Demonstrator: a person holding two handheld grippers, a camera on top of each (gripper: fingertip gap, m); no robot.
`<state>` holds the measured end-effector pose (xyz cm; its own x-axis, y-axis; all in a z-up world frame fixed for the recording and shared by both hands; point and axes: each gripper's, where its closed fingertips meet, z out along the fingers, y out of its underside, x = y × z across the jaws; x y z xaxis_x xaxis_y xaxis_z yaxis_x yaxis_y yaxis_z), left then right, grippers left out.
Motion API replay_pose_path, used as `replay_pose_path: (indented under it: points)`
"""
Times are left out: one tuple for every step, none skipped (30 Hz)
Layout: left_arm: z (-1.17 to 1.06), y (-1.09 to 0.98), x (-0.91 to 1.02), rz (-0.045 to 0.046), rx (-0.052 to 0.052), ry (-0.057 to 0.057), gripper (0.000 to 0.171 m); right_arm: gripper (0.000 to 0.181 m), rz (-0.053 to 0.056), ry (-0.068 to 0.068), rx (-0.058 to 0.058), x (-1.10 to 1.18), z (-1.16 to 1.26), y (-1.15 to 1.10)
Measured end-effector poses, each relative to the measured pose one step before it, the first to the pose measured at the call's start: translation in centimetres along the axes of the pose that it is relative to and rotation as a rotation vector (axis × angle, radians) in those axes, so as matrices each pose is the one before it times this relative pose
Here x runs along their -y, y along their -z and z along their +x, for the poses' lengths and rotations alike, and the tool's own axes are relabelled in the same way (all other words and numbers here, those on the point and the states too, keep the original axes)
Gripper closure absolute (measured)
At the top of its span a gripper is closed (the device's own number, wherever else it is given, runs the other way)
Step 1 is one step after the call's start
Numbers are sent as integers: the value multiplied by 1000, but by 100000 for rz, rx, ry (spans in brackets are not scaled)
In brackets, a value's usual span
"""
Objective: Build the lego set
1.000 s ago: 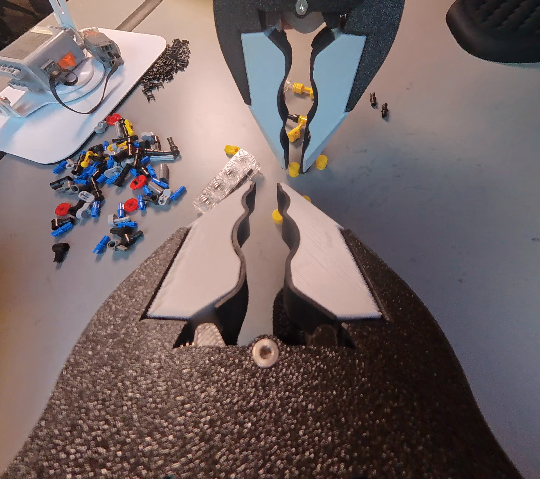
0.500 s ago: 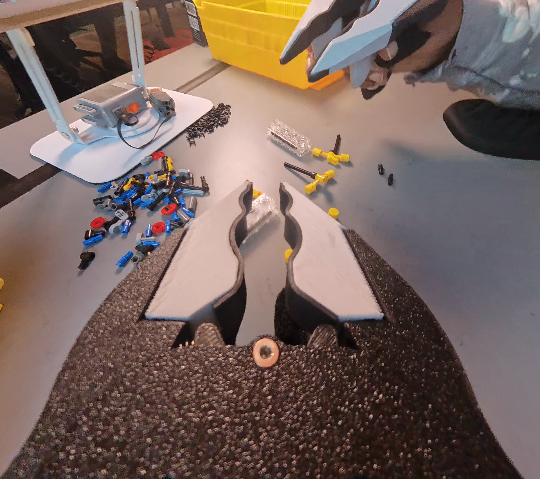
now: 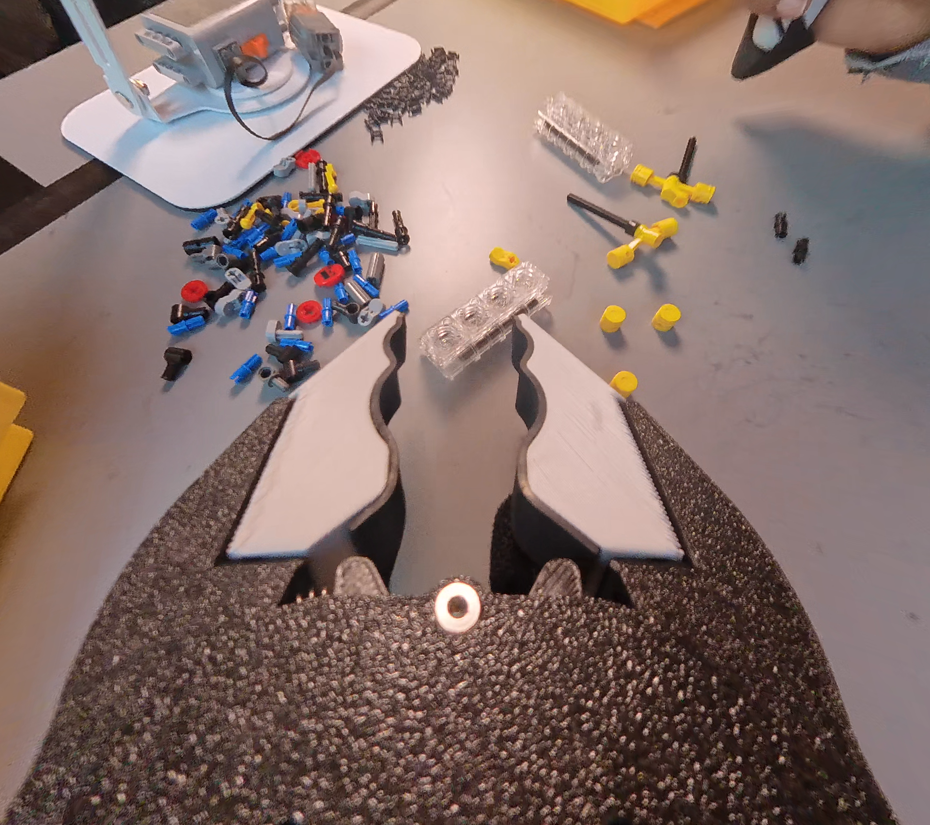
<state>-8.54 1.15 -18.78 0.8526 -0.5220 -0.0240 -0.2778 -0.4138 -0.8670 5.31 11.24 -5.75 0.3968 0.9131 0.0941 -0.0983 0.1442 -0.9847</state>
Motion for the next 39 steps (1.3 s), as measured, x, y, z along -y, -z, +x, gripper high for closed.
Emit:
replay_pose_path:
  points:
    - [-76,-476,-422,-3469,-1540,-3373,129,143,-180,-85,375,-123,-171,-37]
    - [-133,-529,-432,-3531,-1768,-3248,129,143,-591,195,573,-160,-198,-90]
    - [-192,-513,-383,-3441,-1648,-1797,128,143,-689,599,748,-151,-227,-94]
    - [-33,-369,-197,-2239,-2348,-777,130,143,-420,947,308,-69,-160,-45]
    - [248,-166,-35,-925,-3365,-1006,139,144,-108,1164,-135,-5,-74,3]
    - [158,6,60,3,-1739,-1523,142,144,-343,1136,-80,-1,-30,28]
    - [57,134,-67,-198,-434,-1114,143,144,-447,922,-416,-33,63,33]
    - [176,268,-182,-182,-957,-832,145,144,-196,555,-455,-21,147,38]
    - [199,347,-257,-15,-1128,-729,145,145,-352,-63,-287,-80,176,32]
    - [89,413,-316,90,-369,-531,145,145,-409,-571,-675,-129,265,40]
    - [-8,433,-325,30,201,-397,145,145,-291,-870,-692,-125,281,38]
    - [-52,402,-311,-85,453,-245,145,145,-253,-1135,-318,-121,229,25]
    - [-34,358,-242,16,462,-70,145,145,-160,-1143,-453,-110,216,21]
    - [-19,245,-162,189,462,100,145,145,-178,-896,-496,-105,178,5]
    - [12,160,-133,-1,441,38,145,145,-473,-699,-276,-155,105,-25]
    - [-56,90,-107,-199,814,-49,145,145,-404,-480,-191,-159,53,-27]
    - [-70,92,10,303,905,18,145,145,-227,-159,6,-107,-8,-26]
    - [-23,143,112,848,329,494,143,145,-382,64,161,-95,-60,-29]
    - [9,195,208,1478,-222,1327,140,144,-371,195,160,-73,-62,-36]
    - [-28,271,335,2397,-217,1922,139,144,-295,244,281,-40,-74,-21]
    - [-107,331,528,3582,330,1976,139,143,-484,174,174,-69,-54,-35]
    - [-249,367,740,4860,1430,1661,137,143,-493,143,-269,-82,35,-14]
    - [-319,377,935,5866,2226,1405,137,142,-289,102,-348,-53,65,-5]
    - [-376,341,1028,6036,2882,1150,137,141,-359,-27,-183,-55,51,-9]
    - [-499,313,1059,6028,3879,907,135,140,-379,-215,-236,-60,64,-16]
    - [-474,279,1020,5897,3871,931,132,139,-158,-268,-196,-38,53,-9]
    - [-380,252,921,5442,3181,1323,128,139,-46,-205,-131,-39,28,-8]
    - [-282,218,744,4484,2463,1623,126,138,-213,-104,-354,-52,50,-10]
    - [-307,162,611,3759,2555,1702,124,137,-5,87,-407,-29,30,-16]
    - [-264,140,544,3329,2197,1490,119,137,-66,238,-116,-26,-22,-13]
    - [-212,127,470,2669,1939,1194,116,137,-56,287,57,-22,-74,-32]
    - [-178,124,469,2604,1689,1105,112,137,-82,302,235,-16,-101,-40]
    - [-50,104,455,2575,902,1206,109,137,-139,378,188,-23,-102,-41]
    - [-47,87,347,1957,818,1087,107,137,-113,386,18,-28,-96,-56]
    - [-25,77,238,1302,720,450,107,137,-22,290,82,-15,-103,-67]
    - [60,21,61,246,1,-124,107,137,-166,318,321,-35,-139,-66]
    - [22,-34,-62,-499,203,-280,107,137,-360,424,140,-80,-117,-47]
    - [-70,-36,-80,-480,932,-576,107,137,-299,360,-1,-82,-86,-38]
    - [-98,-38,-128,-617,1094,-745,108,137,-171,173,6,-58,-55,-24]
